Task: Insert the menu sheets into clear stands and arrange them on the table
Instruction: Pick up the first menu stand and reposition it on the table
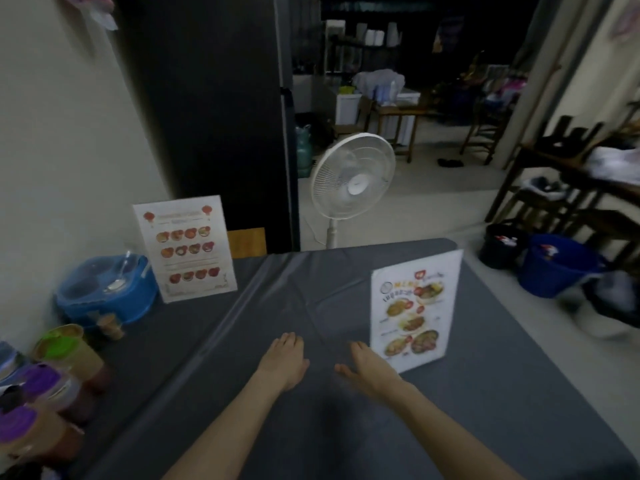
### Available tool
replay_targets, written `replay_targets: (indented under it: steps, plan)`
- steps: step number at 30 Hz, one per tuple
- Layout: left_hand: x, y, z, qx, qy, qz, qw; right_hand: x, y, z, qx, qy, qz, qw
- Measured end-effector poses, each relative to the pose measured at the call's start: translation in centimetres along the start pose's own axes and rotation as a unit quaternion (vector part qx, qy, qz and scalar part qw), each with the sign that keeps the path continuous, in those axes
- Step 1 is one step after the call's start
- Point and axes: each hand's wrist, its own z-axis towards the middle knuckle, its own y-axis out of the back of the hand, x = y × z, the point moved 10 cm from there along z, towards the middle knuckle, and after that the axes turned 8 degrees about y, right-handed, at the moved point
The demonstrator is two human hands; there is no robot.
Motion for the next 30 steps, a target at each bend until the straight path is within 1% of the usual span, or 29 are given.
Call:
replay_targets:
  steps: [3,7,11,14,18,22,24,26,28,30]
  plan:
    - [-2.7,-0.4,-0.1,-0.004,-0.034,-0.007,0.999,-2.4,1.2,-3.1,-0.020,-0.041,0.018,0.999]
    - [-6.5,-0.5,0.0,-0.021,-0.076,-0.010,0.997,-5.8,3.0,-7.6,-0.072,-0.089,0.058,0.992]
    - [-9.9,0.0,-0.1,-0.021,-0.096,-0.031,0.995,-9.1,4.5,-10.9,-0.090,-0.136,0.057,0.985]
    - [-11.5,0.5,0.3,-0.018,-0.093,-0.083,0.992,-11.0,6.3,-12.5,-0.108,-0.158,0.064,0.979]
    - [-12.6,1.3,1.2,-0.007,-0.071,-0.205,0.976,-13.1,8.6,-12.6,-0.130,-0.168,0.084,0.974]
    - [-12.8,2.8,1.9,-0.027,-0.040,-0.340,0.939,-13.9,12.0,-11.2,-0.162,-0.148,0.141,0.965]
    - [-12.6,3.5,2.1,-0.034,-0.020,-0.424,0.905,-14.7,13.4,-9.9,-0.175,-0.136,0.174,0.959]
    - [-12.3,4.1,2.1,-0.036,0.003,-0.507,0.861,-15.5,14.8,-8.3,-0.186,-0.119,0.202,0.954]
    - [-12.1,4.6,2.2,-0.047,0.019,-0.553,0.832,-16.3,16.0,-6.7,-0.203,-0.104,0.239,0.944]
    - [-11.8,5.1,2.4,-0.064,0.028,-0.575,0.815,-17.6,16.7,-5.0,-0.215,-0.090,0.281,0.931]
